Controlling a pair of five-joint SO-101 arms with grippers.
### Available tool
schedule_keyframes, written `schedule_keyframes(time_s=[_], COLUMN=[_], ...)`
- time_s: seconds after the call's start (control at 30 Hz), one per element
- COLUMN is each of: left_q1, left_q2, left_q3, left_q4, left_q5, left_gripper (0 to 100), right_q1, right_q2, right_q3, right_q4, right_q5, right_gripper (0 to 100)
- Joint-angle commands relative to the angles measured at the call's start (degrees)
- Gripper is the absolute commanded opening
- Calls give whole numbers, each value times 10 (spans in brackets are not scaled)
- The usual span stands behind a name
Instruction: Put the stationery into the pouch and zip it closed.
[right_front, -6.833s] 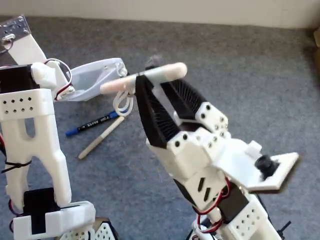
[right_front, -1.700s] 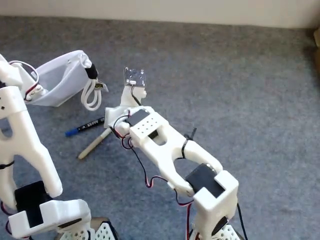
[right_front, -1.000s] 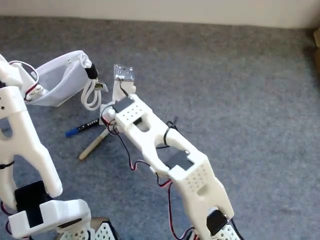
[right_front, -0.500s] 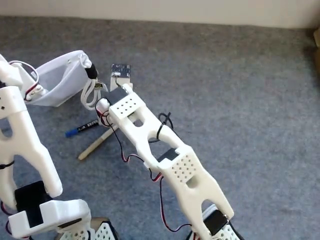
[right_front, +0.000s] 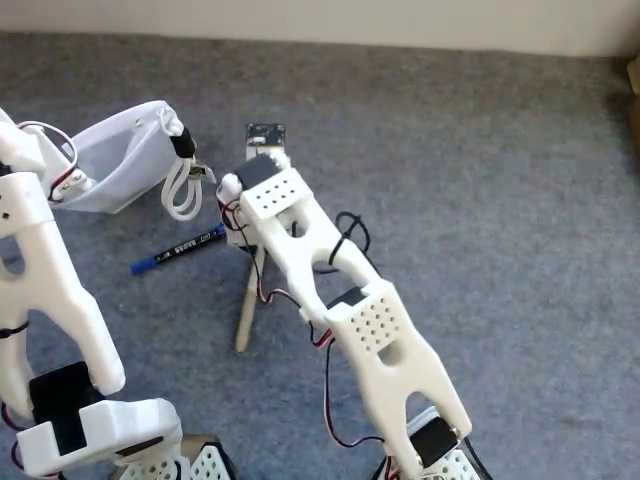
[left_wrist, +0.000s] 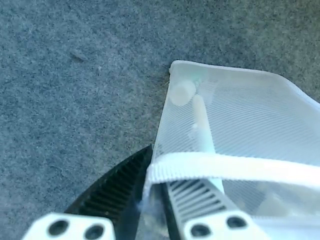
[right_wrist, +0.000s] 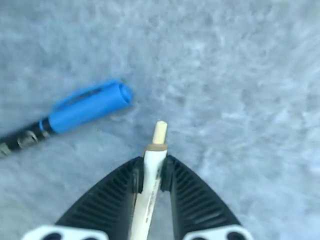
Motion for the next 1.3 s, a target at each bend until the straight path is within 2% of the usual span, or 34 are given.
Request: schedule_keyframes(time_s=[0.0, 0.13, 0.37, 0.57, 0.93, 1.27], left_q1=[-8, -7, -7, -1, 2, 2], left_q2=[-5, -5, -5, -5, -5, -7], left_q3=[-2, -2, -2, -2, -2, 13], left_q4=[4, 4, 4, 4, 3, 3], left_q5=[5, 5, 5, 5, 5, 5], left_gripper=[6, 6, 6, 6, 6, 6], right_q1=[10, 10, 22, 19, -6, -16], right_q2=[-13, -14, -15, -29, -212, -303], right_q3=[-57, -105, -134, -128, 91, 131], right_q4=[44, 94, 96, 97, 94, 95], right_q5=[55, 105, 167, 177, 179, 179], right_gripper=[7, 5, 5, 5, 5, 5])
